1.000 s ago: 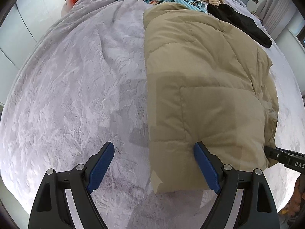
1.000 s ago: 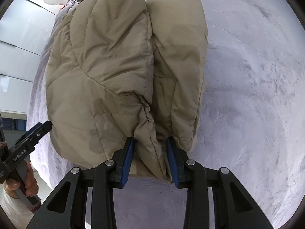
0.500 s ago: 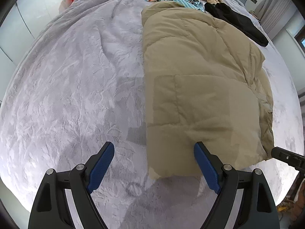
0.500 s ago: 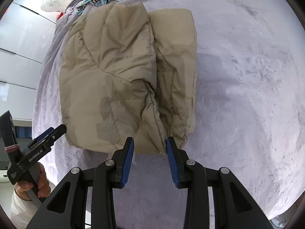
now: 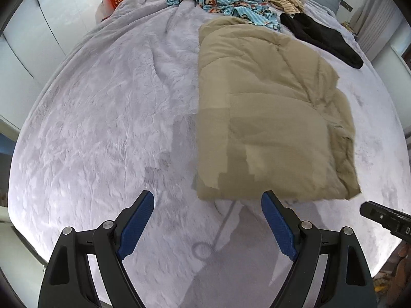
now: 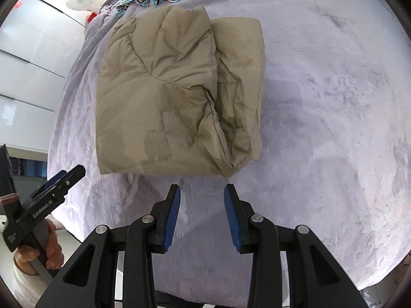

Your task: Fold large clothes

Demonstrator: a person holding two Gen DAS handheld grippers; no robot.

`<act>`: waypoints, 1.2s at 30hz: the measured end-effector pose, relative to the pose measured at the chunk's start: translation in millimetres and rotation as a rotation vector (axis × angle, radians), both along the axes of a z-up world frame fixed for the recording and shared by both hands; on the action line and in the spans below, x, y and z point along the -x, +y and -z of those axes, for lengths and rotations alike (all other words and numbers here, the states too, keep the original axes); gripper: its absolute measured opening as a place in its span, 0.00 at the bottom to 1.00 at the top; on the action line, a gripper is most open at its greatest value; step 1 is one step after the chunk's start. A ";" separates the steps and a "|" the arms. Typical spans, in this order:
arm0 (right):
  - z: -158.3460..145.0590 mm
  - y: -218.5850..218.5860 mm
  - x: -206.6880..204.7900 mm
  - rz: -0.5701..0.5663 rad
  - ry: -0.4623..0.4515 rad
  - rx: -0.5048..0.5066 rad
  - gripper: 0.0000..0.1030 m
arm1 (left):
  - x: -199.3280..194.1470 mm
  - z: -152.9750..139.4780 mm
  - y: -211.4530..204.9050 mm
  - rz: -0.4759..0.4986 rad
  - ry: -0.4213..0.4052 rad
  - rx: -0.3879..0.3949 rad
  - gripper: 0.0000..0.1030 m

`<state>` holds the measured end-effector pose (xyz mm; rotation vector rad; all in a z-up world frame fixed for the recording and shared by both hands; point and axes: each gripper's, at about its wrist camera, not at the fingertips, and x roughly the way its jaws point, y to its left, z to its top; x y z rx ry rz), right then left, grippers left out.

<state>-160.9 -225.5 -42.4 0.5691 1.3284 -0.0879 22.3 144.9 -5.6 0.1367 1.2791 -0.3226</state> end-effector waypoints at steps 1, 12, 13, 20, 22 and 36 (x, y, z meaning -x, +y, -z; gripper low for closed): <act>-2.2 0.8 2.9 0.000 -0.005 0.002 0.38 | 4.7 -3.4 -0.4 0.001 -0.007 -0.007 0.84; -40.2 5.7 8.7 -0.016 -0.072 0.065 0.48 | 30.5 -37.1 -6.0 -0.005 -0.054 -0.009 0.90; -42.1 6.6 8.1 -0.016 -0.077 0.068 0.48 | 30.3 -40.3 -7.0 -0.005 -0.059 -0.008 1.00; -60.6 9.8 2.6 -0.007 -0.109 0.125 0.65 | 26.8 -58.9 -8.4 -0.011 -0.104 0.003 1.00; -66.7 12.2 1.4 -0.002 -0.118 0.161 0.80 | 25.7 -64.2 -8.3 -0.013 -0.112 0.014 1.00; -101.5 21.3 -4.0 0.043 -0.224 0.325 1.00 | 19.5 -94.5 -3.9 -0.057 -0.195 0.026 1.00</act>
